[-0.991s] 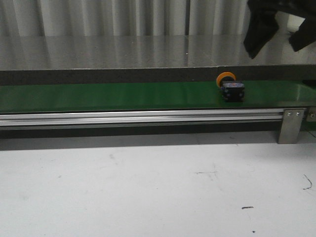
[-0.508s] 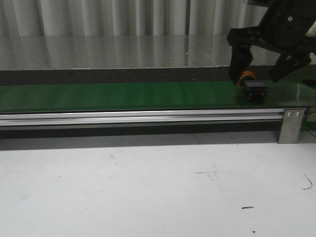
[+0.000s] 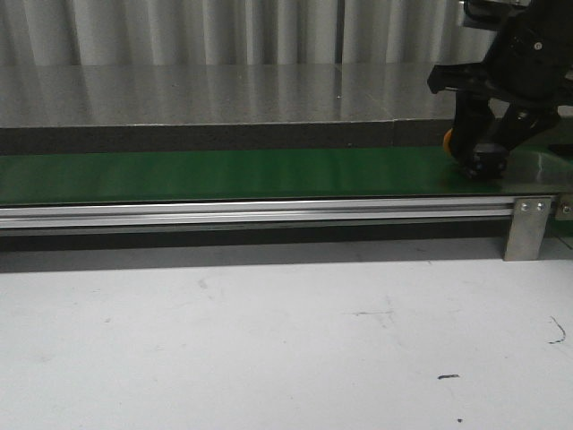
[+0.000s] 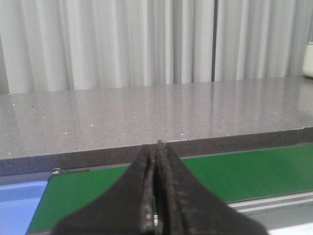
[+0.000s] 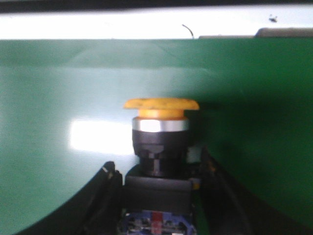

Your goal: Move button from left to right

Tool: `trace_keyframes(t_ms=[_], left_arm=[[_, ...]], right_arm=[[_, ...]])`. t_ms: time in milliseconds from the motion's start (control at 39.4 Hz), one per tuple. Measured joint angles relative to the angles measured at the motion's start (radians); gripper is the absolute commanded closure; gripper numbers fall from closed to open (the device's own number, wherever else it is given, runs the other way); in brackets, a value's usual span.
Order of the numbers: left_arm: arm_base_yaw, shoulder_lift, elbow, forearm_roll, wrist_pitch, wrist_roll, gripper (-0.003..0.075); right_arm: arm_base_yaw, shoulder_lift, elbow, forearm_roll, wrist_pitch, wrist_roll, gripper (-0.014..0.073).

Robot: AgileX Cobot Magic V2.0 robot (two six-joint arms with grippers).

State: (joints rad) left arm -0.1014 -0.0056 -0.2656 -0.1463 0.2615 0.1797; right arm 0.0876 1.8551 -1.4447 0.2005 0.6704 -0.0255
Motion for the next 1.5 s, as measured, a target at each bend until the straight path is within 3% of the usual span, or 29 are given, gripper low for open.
trace_keyframes(t_ms=[178, 381, 661, 788, 991, 1093, 1372, 1499], left_arm=[[0.000, 0.000, 0.000, 0.000, 0.000, 0.000, 0.0741], [0.000, 0.000, 0.000, 0.000, 0.000, 0.000, 0.0741], [0.000, 0.000, 0.000, 0.000, 0.000, 0.000, 0.0741], [0.000, 0.000, 0.000, 0.000, 0.000, 0.000, 0.0741], [0.000, 0.000, 0.000, 0.000, 0.000, 0.000, 0.0741], [0.000, 0.000, 0.000, 0.000, 0.000, 0.000, 0.0741], [0.000, 0.000, 0.000, 0.000, 0.000, 0.000, 0.0741], [0.000, 0.000, 0.002, 0.000, 0.000, 0.000, 0.0741]], right_arm=[[-0.063, -0.081, 0.000, -0.036, 0.000, 0.002, 0.0536], [-0.230, -0.117, -0.002, -0.135, 0.000, 0.002, 0.0536], [-0.421, 0.009, -0.002, -0.159, -0.016, 0.002, 0.0524], [-0.449, 0.065, -0.002, -0.160, -0.017, 0.002, 0.0410], [-0.452, 0.101, -0.002, -0.160, -0.023, 0.002, 0.0156], [-0.452, 0.098, -0.019, -0.160, -0.013, 0.002, 0.0100], [-0.407, 0.025, -0.200, -0.116, 0.132, 0.002, 0.0118], [-0.328, -0.024, -0.259, -0.111, 0.179, 0.002, 0.0259]])
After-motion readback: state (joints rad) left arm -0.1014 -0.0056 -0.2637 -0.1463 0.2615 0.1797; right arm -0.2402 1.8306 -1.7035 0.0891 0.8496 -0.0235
